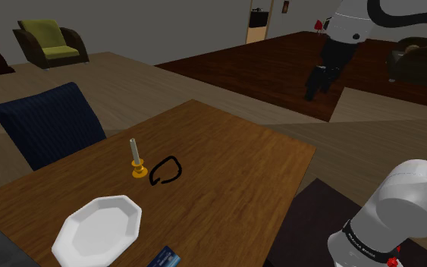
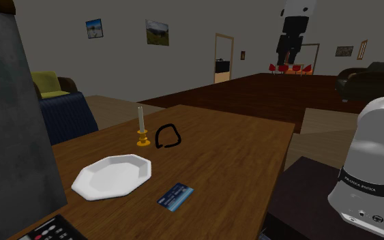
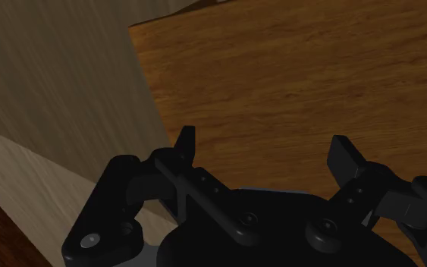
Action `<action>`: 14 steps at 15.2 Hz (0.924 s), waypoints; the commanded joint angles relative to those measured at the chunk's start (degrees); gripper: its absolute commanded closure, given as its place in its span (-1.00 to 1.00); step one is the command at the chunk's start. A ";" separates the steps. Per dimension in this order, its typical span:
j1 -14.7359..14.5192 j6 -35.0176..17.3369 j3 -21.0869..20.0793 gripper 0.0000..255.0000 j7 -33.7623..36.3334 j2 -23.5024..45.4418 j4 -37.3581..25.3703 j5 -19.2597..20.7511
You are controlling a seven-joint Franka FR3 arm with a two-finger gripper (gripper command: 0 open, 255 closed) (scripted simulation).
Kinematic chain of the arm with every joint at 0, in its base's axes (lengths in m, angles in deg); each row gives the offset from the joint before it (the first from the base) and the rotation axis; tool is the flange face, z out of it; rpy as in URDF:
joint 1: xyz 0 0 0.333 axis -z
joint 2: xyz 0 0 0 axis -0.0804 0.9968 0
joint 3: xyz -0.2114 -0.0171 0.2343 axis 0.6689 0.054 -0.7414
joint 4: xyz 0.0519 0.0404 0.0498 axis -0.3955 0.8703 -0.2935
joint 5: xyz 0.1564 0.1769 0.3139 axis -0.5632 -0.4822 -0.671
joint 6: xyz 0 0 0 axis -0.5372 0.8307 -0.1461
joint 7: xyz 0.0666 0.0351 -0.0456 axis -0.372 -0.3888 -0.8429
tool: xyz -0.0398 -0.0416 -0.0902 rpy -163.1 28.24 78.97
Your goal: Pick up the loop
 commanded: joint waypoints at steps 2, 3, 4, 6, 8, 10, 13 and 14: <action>0.13 -0.56 -1.38 -1.00 2.63 -0.31 0.97 -1.12; 0.26 -1.15 -2.79 -1.00 5.25 -0.51 1.85 -2.27; 0.40 -1.78 -4.22 -1.00 7.86 -0.60 2.63 -3.44; 0.62 -3.17 -7.13 -1.00 13.09 -0.46 3.89 -5.80; 0.85 -4.73 -10.10 -1.00 18.30 0.13 4.77 -8.13; 1.14 -6.46 -13.12 -1.00 23.49 1.18 5.24 -10.39; 1.82 -9.33 -17.77 -1.00 31.19 3.59 5.18 -13.52; 2.12 -10.35 -19.35 -1.00 33.75 4.61 4.97 -14.45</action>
